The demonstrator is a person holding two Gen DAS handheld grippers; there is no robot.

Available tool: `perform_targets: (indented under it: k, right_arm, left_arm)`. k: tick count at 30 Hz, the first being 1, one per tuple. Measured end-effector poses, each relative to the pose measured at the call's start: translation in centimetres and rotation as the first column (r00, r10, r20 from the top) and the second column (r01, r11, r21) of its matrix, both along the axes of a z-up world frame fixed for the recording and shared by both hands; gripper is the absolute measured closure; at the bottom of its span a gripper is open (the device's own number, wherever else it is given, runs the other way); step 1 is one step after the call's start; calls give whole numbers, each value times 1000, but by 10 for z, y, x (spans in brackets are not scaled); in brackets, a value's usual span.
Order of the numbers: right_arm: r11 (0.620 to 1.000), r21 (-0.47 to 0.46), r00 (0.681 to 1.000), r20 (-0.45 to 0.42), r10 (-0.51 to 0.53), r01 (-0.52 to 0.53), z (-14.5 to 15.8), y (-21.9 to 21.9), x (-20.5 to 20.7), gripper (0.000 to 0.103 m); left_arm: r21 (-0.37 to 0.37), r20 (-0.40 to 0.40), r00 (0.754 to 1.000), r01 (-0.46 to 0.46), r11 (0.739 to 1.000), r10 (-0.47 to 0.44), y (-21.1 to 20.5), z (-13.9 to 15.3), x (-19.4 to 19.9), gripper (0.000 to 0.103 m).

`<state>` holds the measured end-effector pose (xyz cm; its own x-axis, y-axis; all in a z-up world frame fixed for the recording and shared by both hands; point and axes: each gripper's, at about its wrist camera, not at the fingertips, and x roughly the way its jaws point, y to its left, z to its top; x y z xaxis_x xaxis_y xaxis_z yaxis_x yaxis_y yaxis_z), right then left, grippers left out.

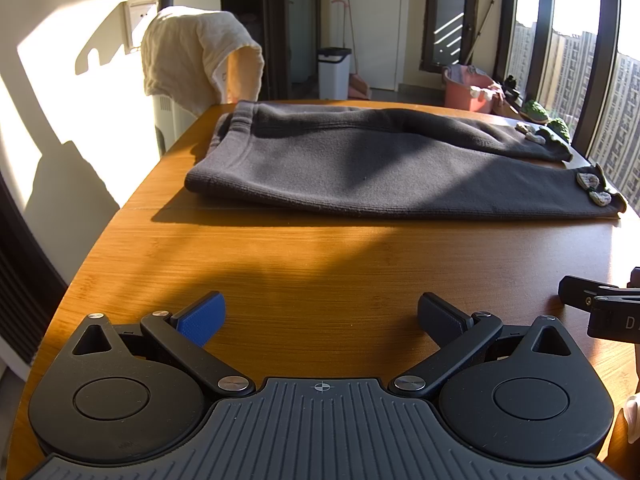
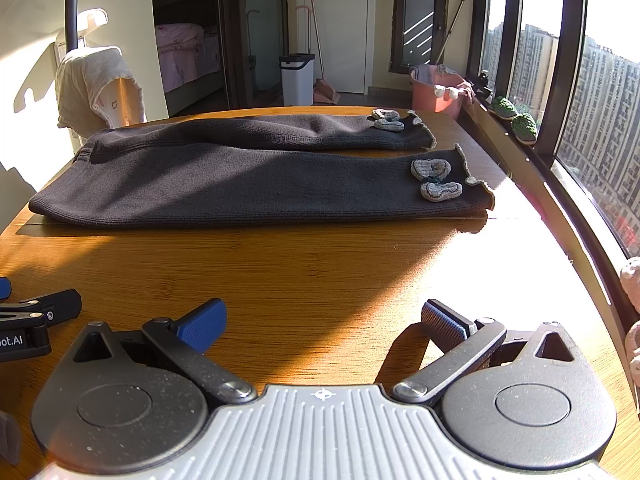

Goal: Fold clothes

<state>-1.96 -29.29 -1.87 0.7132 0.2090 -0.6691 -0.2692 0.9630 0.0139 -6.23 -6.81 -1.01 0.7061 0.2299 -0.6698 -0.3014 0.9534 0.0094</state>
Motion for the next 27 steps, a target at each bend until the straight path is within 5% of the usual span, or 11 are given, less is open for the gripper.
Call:
perform_targets:
  k: [27]
  right_arm:
    - [1000,3,1000,-2,17,-17,1,-3,0,0]
  left_arm:
    - [-1,1,1000,3,1000,-3,0,0,-1,0]
